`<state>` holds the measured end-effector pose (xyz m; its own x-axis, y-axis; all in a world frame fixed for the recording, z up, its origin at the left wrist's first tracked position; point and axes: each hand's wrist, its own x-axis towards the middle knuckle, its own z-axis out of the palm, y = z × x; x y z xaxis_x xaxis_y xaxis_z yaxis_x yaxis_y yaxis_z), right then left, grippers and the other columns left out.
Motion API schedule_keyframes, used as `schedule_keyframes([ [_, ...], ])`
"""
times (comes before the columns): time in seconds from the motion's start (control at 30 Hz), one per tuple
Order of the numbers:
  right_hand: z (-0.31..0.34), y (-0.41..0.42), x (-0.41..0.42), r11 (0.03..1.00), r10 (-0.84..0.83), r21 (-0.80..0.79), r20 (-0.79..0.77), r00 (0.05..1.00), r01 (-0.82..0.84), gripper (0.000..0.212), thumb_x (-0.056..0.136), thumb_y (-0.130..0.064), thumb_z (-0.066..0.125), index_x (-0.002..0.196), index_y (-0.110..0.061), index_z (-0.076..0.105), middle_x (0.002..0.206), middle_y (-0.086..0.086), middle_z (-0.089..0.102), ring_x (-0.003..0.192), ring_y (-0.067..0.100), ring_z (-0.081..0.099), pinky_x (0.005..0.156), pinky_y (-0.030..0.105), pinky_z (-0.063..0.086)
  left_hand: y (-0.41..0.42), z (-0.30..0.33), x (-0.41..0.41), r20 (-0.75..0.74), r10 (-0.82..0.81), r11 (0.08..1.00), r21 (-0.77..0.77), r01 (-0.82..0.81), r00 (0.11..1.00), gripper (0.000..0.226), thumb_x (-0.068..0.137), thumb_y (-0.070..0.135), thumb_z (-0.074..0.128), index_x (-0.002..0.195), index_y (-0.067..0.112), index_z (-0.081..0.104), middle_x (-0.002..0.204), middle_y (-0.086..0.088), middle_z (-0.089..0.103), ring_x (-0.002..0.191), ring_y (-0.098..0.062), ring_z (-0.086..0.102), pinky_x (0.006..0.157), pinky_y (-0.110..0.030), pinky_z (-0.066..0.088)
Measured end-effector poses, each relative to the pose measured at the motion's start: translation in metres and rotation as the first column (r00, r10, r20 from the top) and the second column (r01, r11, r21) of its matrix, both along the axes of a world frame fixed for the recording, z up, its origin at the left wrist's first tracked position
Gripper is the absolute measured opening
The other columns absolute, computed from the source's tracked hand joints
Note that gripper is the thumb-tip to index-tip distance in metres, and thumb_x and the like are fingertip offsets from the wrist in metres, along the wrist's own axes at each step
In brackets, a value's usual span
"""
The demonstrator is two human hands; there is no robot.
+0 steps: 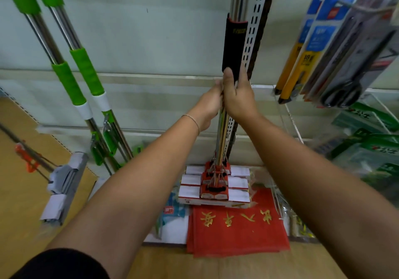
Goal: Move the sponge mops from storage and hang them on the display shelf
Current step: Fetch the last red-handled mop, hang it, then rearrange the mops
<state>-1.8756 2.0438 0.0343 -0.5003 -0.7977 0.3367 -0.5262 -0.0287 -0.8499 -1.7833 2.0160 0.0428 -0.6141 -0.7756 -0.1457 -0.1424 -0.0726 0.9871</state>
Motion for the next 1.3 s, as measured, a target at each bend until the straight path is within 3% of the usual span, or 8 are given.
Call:
schedule_keyframes([
  [0.13,-0.025,0.022,0.009,0.985,-0.029,0.173,0.039,0.999,0.022,0.064,0.104,-0.049,0.03,0.158,-0.018,0.014,0.161,0.01,0.031,0.148,0.027,0.029,0.12,0.046,0.028,0.007,-0.009,0.023,0.048,-0.02,0.999,0.037,0.019,0.999,0.063,0.102,0.056,0.014,0.156,0.023,0.017,0.164,-0.005,0.018,0.15,-0.023,0.019,0.119,-0.043,0.021],
  [0.23,-0.035,0.041,0.022,0.968,-0.088,0.24,0.076,0.993,0.067,0.062,0.103,-0.052,0.03,0.157,-0.025,0.016,0.159,0.008,0.034,0.146,0.03,0.032,0.116,0.052,0.032,0.013,-0.021,0.043,0.079,-0.037,0.999,0.031,0.034,0.996,0.066,0.101,0.058,0.016,0.156,0.023,0.013,0.165,-0.004,0.014,0.15,-0.025,0.016,0.121,-0.048,0.019],
  [0.6,-0.019,0.06,0.08,0.972,-0.196,0.138,0.013,0.981,0.192,0.055,0.103,-0.04,0.04,0.149,-0.011,0.035,0.144,0.016,0.051,0.133,0.032,0.048,0.11,0.044,0.04,0.019,-0.023,0.114,0.122,0.099,0.988,-0.127,-0.084,0.988,0.066,0.1,0.057,0.025,0.152,0.016,0.029,0.156,-0.009,0.036,0.143,-0.026,0.035,0.118,-0.048,0.028],
  [0.67,-0.01,0.055,0.092,0.979,-0.162,0.125,-0.001,0.987,0.161,0.056,0.102,-0.042,0.041,0.148,-0.01,0.036,0.144,0.015,0.051,0.132,0.03,0.049,0.11,0.048,0.04,0.018,-0.013,0.125,0.106,0.152,0.979,-0.156,-0.134,0.983,0.062,0.102,0.052,0.027,0.15,0.014,0.034,0.153,-0.011,0.041,0.14,-0.026,0.039,0.118,-0.047,0.029],
  [0.8,0.013,0.039,0.115,0.996,-0.06,0.071,0.013,0.998,0.059,0.053,0.103,-0.035,0.046,0.146,-0.006,0.039,0.146,0.018,0.048,0.132,0.029,0.048,0.109,0.037,0.038,0.016,0.01,0.148,0.074,0.268,0.948,-0.199,-0.249,0.961,0.055,0.104,0.046,0.03,0.147,0.012,0.038,0.15,-0.013,0.044,0.139,-0.027,0.04,0.118,-0.046,0.029],
  [1.0,0.021,0.013,0.161,0.994,0.107,0.034,0.017,0.994,-0.107,0.045,0.102,-0.03,0.049,0.138,-0.003,0.048,0.136,0.018,0.054,0.126,0.028,0.052,0.108,0.041,0.04,0.02,0.021,0.201,0.07,0.442,0.868,-0.284,-0.407,0.894,0.05,0.104,0.045,0.033,0.144,0.017,0.043,0.146,-0.01,0.049,0.135,-0.025,0.045,0.116,-0.046,0.032],
  [1.13,0.009,0.0,0.197,0.973,0.221,0.065,0.033,0.975,-0.223,0.043,0.101,-0.028,0.051,0.135,-0.002,0.051,0.134,0.02,0.056,0.125,0.031,0.053,0.107,0.039,0.04,0.022,0.016,0.244,0.09,0.527,0.824,-0.3,-0.481,0.845,0.03,0.102,0.044,0.038,0.122,0.026,0.053,0.131,-0.009,0.058,0.124,-0.028,0.053,0.111,-0.048,0.039],
  [1.3,0.001,-0.026,0.238,0.96,0.264,0.096,-0.006,0.965,-0.262,0.044,0.099,-0.029,0.053,0.134,-0.002,0.053,0.133,0.02,0.058,0.124,0.031,0.054,0.105,0.037,0.04,0.004,0.02,0.292,0.114,0.563,0.802,-0.312,-0.509,0.819,0.04,0.1,0.038,0.047,0.137,0.022,0.049,0.13,-0.01,0.059,0.113,-0.023,0.059,0.101,-0.04,0.048],
])
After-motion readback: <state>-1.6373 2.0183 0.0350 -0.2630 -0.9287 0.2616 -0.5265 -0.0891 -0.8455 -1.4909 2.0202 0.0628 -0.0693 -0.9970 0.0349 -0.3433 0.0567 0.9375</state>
